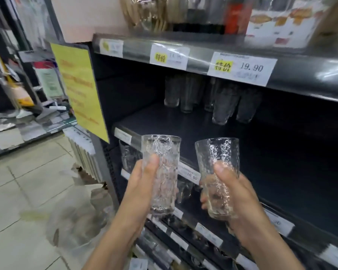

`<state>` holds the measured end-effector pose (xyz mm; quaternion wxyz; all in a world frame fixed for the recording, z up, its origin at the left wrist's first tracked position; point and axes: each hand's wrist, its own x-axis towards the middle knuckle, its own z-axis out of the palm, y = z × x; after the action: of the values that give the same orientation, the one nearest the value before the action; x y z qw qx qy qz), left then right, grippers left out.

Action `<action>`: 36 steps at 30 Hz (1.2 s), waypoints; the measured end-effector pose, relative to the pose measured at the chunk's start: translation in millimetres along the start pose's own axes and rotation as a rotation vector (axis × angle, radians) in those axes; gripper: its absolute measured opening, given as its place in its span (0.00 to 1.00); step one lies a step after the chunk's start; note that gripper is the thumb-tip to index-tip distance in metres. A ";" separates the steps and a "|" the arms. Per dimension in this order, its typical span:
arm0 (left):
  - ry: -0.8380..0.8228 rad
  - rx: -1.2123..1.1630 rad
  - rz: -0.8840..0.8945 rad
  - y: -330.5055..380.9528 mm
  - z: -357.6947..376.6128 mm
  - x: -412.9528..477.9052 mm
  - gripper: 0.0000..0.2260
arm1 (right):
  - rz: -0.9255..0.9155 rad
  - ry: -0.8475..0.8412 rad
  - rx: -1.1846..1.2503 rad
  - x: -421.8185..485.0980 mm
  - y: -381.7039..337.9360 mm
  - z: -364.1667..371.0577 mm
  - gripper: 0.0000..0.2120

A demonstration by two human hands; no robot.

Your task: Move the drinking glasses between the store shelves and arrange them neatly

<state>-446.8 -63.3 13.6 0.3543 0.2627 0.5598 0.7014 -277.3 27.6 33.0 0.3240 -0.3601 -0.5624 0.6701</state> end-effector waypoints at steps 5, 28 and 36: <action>-0.168 0.069 -0.049 -1.0 30.4 51.0 0.39 | -0.077 0.190 0.045 30.9 -4.1 -19.0 0.25; -0.541 0.277 0.081 -38.5 168.6 212.4 0.34 | -0.229 0.747 -0.275 103.1 -7.9 -122.5 0.29; -0.746 0.582 0.359 -42.5 164.0 236.2 0.31 | -0.096 0.678 -0.548 144.9 -7.3 -137.7 0.41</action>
<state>-456.9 227.1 4.2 0.3160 0.6755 0.5134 0.4245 -237.3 222.0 8.3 0.4137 -0.6057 -0.5974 0.3242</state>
